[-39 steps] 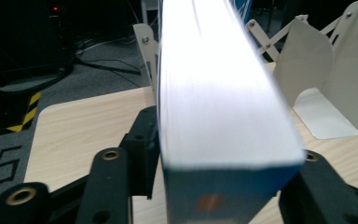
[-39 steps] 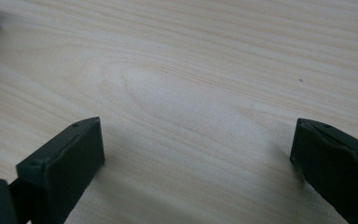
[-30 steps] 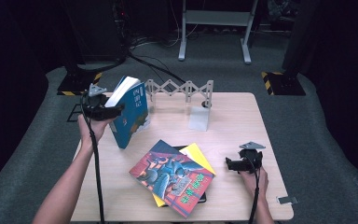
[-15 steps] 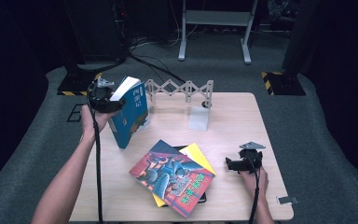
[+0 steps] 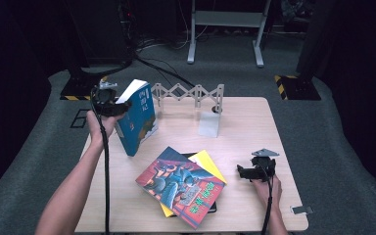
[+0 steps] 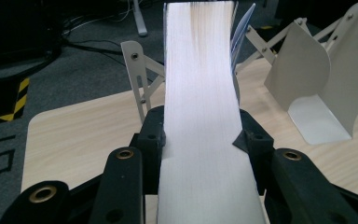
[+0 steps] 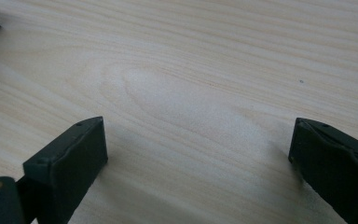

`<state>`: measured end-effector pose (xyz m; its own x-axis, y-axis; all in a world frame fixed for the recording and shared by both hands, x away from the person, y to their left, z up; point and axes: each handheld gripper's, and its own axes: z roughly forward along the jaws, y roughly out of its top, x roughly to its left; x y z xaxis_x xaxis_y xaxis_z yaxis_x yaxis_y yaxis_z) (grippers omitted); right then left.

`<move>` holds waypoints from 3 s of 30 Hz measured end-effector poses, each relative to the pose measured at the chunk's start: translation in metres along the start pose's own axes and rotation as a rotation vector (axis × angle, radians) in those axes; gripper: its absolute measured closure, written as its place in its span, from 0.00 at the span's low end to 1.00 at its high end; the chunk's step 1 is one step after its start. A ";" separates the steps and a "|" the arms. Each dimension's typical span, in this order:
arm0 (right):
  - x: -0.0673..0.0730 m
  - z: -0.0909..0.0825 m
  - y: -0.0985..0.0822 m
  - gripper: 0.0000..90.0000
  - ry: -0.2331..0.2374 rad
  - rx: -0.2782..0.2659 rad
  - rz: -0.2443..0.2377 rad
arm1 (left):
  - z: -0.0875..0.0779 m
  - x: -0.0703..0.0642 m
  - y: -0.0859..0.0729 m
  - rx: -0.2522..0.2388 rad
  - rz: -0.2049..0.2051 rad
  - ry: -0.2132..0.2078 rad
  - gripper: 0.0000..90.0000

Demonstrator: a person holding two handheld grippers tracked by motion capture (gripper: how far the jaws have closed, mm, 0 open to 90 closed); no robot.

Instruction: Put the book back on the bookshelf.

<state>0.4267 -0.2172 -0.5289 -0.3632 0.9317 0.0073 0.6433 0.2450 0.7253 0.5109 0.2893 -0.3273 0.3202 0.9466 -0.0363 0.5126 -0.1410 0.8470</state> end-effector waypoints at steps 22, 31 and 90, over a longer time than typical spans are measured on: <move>0.000 0.000 0.000 0.05 0.000 -0.004 0.001 | 0.037 -0.003 0.026 -0.116 -0.125 0.133 0.68; -0.001 0.000 0.000 0.05 -0.002 -0.006 0.000 | 0.046 0.002 0.023 -0.151 -0.171 0.168 0.68; 0.000 -0.001 0.000 0.07 -0.008 -0.008 0.010 | 0.000 0.002 -0.001 -0.059 -0.072 0.046 0.10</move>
<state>0.4260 -0.2174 -0.5287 -0.3510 0.9363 0.0091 0.6415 0.2333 0.7308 0.5112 0.2914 -0.3281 0.2470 0.9661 -0.0753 0.4851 -0.0560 0.8727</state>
